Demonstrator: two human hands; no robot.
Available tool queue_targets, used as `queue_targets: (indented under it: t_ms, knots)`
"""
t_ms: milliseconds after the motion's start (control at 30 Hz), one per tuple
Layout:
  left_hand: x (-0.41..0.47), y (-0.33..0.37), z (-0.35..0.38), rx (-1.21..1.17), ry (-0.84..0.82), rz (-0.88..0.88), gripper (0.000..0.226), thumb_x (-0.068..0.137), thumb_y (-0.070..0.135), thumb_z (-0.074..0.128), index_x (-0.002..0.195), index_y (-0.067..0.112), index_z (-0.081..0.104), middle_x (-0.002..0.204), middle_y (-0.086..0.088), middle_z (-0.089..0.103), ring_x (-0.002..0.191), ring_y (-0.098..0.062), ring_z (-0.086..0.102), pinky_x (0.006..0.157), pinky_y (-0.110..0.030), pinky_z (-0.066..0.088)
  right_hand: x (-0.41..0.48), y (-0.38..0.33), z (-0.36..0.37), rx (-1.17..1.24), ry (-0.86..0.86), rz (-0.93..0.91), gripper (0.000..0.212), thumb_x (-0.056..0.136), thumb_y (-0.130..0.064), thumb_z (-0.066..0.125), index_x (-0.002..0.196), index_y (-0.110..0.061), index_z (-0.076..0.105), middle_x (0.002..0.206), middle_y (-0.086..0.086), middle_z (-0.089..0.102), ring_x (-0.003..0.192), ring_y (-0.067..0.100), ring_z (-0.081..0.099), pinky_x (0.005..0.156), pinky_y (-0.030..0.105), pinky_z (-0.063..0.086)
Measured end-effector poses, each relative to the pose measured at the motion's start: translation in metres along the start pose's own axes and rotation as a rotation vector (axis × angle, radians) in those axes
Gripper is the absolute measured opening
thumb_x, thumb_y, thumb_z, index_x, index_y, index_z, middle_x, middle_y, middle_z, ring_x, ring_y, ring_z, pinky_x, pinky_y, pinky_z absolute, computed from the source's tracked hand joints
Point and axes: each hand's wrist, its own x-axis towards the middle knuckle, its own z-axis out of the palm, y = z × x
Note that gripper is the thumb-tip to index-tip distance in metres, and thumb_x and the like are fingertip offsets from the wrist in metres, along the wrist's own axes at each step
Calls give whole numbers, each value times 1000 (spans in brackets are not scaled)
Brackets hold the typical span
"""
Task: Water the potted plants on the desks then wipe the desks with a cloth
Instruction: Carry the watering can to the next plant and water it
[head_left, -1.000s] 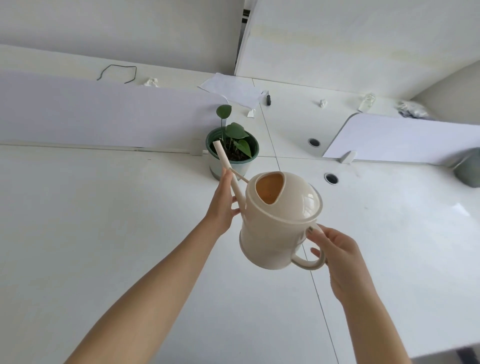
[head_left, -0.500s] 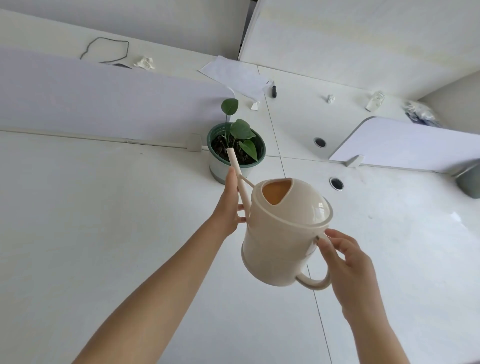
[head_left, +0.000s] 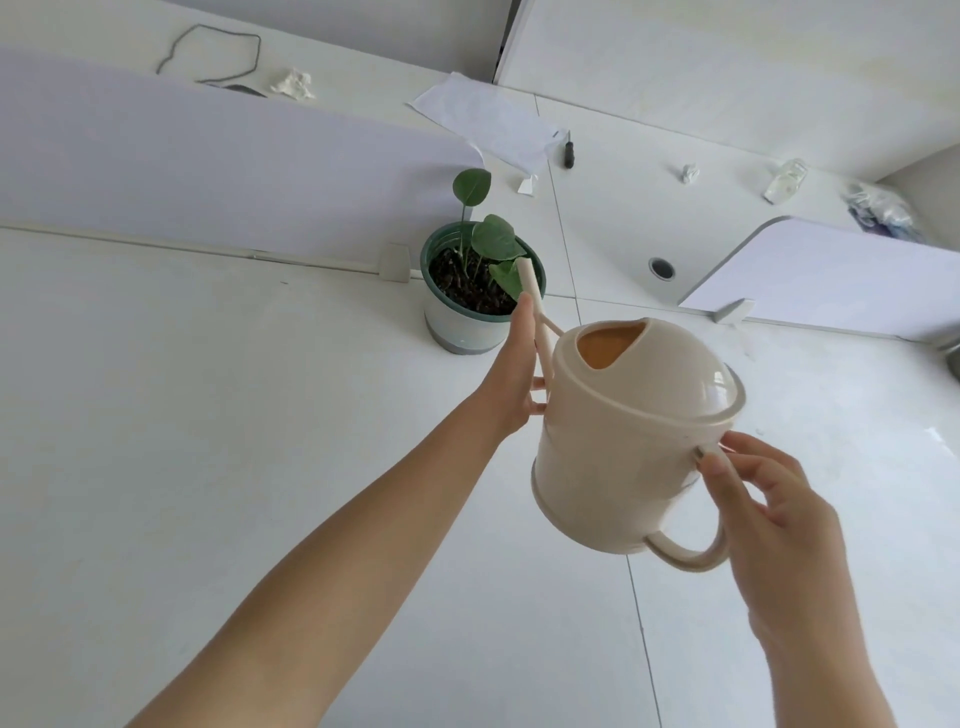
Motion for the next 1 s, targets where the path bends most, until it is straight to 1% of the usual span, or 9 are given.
queue_targets:
  t_ms: [67, 233, 367, 467, 533, 600, 667, 900, 1000]
  knots:
    - [2, 3, 3, -1, -14, -3, 63, 89, 66, 13, 144, 36, 22, 113, 10, 42, 108, -19, 40, 93, -41, 42, 3, -3, 0, -4, 4, -5, 21, 89, -19, 55, 68, -22, 60, 112, -9, 53, 68, -26, 53, 69, 12, 38]
    - [6, 3, 3, 0, -21, 7, 63, 89, 65, 13, 144, 36, 20, 113, 9, 40, 107, -19, 40, 92, -42, 42, 5, -6, 1, -12, 1, 1, 21, 89, -18, 55, 68, -22, 59, 115, -8, 53, 66, -27, 52, 68, 12, 36]
    - [8, -4, -10, -61, 18, 25, 59, 91, 63, 13, 140, 35, 28, 112, 10, 43, 107, -21, 41, 94, -44, 42, 3, -8, 6, 3, -23, 15, 21, 88, -18, 55, 68, -22, 59, 115, -8, 53, 66, -26, 53, 69, 13, 35]
    - [11, -6, -22, -118, 59, 41, 49, 89, 65, 15, 111, 37, 49, 104, 12, 52, 111, -21, 47, 95, -43, 44, 5, -12, 13, -3, -43, 11, 20, 88, -19, 56, 68, -22, 59, 115, -10, 54, 66, -27, 52, 68, 12, 35]
    - [11, -2, -28, -133, 57, 56, 45, 85, 69, 18, 91, 40, 51, 119, 6, 55, 122, -23, 47, 101, -45, 42, 7, -15, 19, 3, -64, 0, 19, 88, -20, 56, 70, -22, 60, 115, -10, 53, 67, -28, 51, 67, 12, 35]
    - [13, 3, -32, -146, 67, 75, 44, 83, 70, 19, 86, 40, 50, 131, 0, 53, 126, -26, 45, 104, -47, 40, 9, -17, 24, 12, -80, -16, 19, 88, -20, 56, 70, -22, 59, 116, -10, 53, 69, -28, 51, 67, 12, 35]
    - [13, 10, -33, -146, 90, 87, 44, 85, 68, 19, 80, 37, 50, 130, -2, 54, 125, -25, 46, 105, -47, 38, 10, -18, 28, 18, -88, -22, 19, 88, -21, 56, 69, -22, 59, 116, -10, 52, 71, -29, 50, 68, 12, 35]
    - [5, 7, -36, -125, 105, 113, 42, 91, 61, 21, 71, 37, 49, 106, 2, 57, 121, -26, 50, 105, -48, 39, 5, -5, 28, 29, -109, 29, 17, 88, -21, 57, 71, -22, 60, 118, -11, 51, 70, -28, 50, 68, 12, 36]
    - [-4, -4, -38, -63, 140, 117, 35, 93, 58, 19, 84, 41, 49, 109, 7, 55, 111, -25, 53, 102, -46, 40, -1, 11, 23, 15, -116, 92, 15, 88, -17, 57, 74, -13, 61, 120, -10, 51, 75, -13, 54, 65, 10, 34]
